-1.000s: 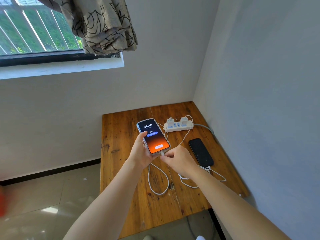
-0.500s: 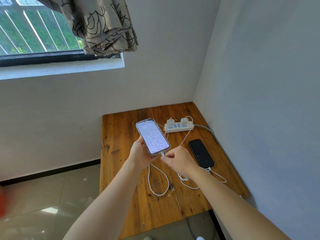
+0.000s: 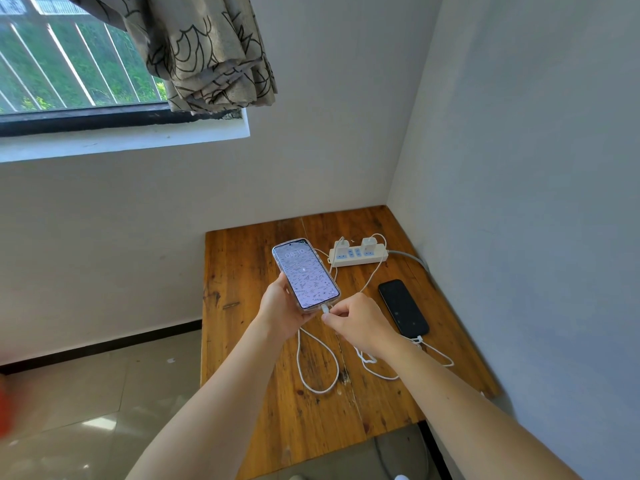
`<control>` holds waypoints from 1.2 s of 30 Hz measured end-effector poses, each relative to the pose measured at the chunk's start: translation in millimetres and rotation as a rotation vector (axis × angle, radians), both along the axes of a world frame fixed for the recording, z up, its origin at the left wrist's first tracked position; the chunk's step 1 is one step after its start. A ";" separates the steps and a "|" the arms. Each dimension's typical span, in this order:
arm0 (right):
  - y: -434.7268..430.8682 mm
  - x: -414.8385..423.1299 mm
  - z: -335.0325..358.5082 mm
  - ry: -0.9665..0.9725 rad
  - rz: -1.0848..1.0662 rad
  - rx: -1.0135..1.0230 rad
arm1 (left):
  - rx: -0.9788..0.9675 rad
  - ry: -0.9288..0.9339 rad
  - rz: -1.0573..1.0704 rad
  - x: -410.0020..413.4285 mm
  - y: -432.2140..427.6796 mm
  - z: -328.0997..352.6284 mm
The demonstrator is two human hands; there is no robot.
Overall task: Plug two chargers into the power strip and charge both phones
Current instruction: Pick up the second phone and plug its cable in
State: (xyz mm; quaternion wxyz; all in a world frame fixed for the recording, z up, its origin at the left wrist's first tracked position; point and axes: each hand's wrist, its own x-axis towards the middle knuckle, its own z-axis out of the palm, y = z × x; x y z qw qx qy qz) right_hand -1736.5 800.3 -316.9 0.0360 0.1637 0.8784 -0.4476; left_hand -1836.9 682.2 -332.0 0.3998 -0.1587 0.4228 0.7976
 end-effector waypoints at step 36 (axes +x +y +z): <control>2.4 6.3 -1.8 -0.005 -0.023 -0.025 | -0.016 -0.024 -0.043 1.4 1.2 -3.3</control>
